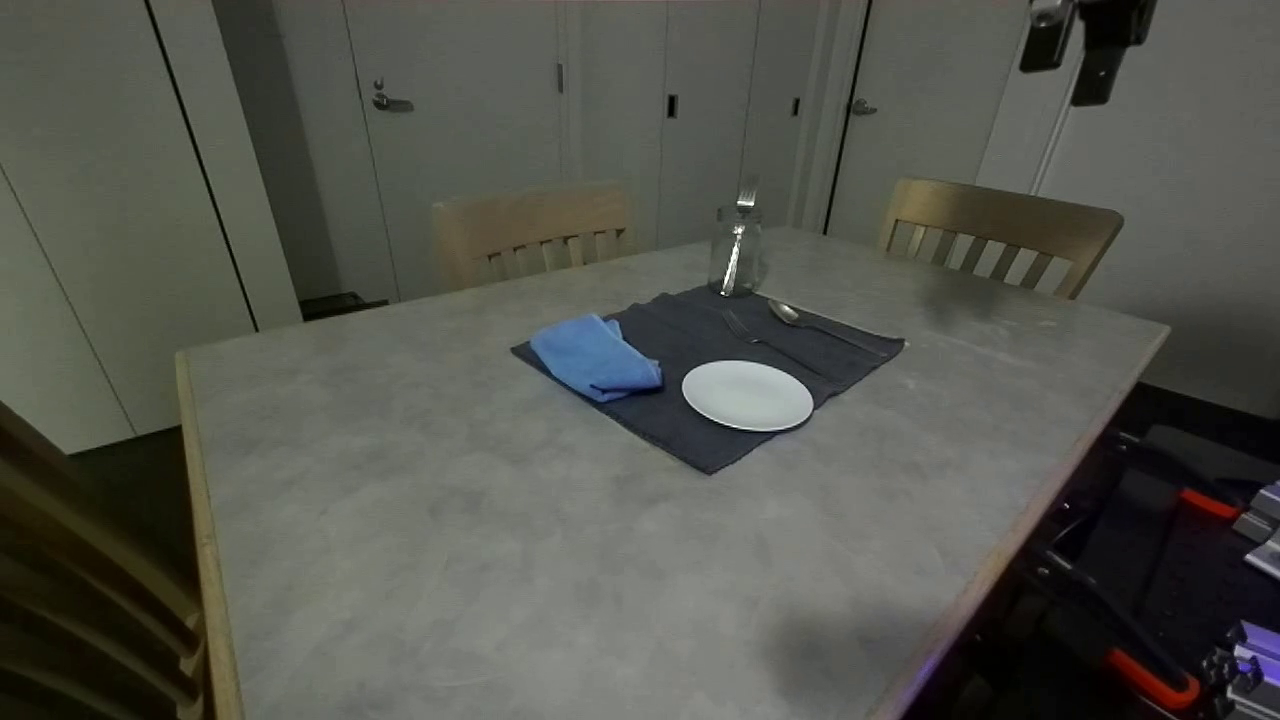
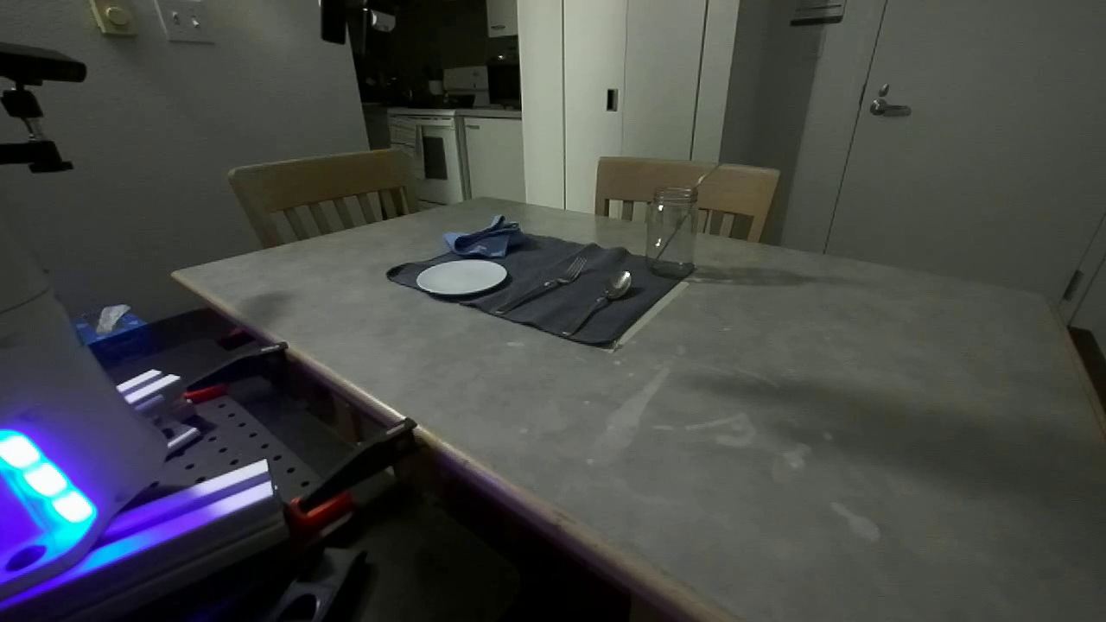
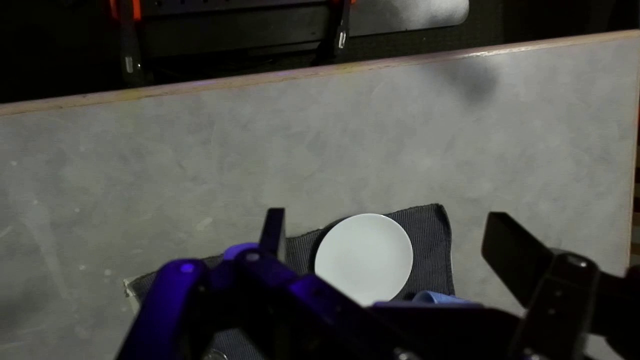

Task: Use the blue towel to wipe the white plate

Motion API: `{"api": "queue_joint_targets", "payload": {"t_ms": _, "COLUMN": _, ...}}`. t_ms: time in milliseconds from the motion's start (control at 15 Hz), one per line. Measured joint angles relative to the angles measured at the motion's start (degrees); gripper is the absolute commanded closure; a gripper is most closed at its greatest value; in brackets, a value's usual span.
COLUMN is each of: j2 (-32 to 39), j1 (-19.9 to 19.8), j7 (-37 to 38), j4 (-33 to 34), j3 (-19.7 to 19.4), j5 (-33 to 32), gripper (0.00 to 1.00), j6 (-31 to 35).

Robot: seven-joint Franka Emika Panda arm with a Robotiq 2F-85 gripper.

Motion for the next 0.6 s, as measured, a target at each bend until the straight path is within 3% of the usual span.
{"api": "queue_joint_targets", "payload": {"t_ms": 600, "j2": 3.4, "j1": 0.0, "j7": 0.0, "j4": 2.9, "j3": 1.6, "j5": -1.1, "gripper": 0.00, "j6": 1.2}}
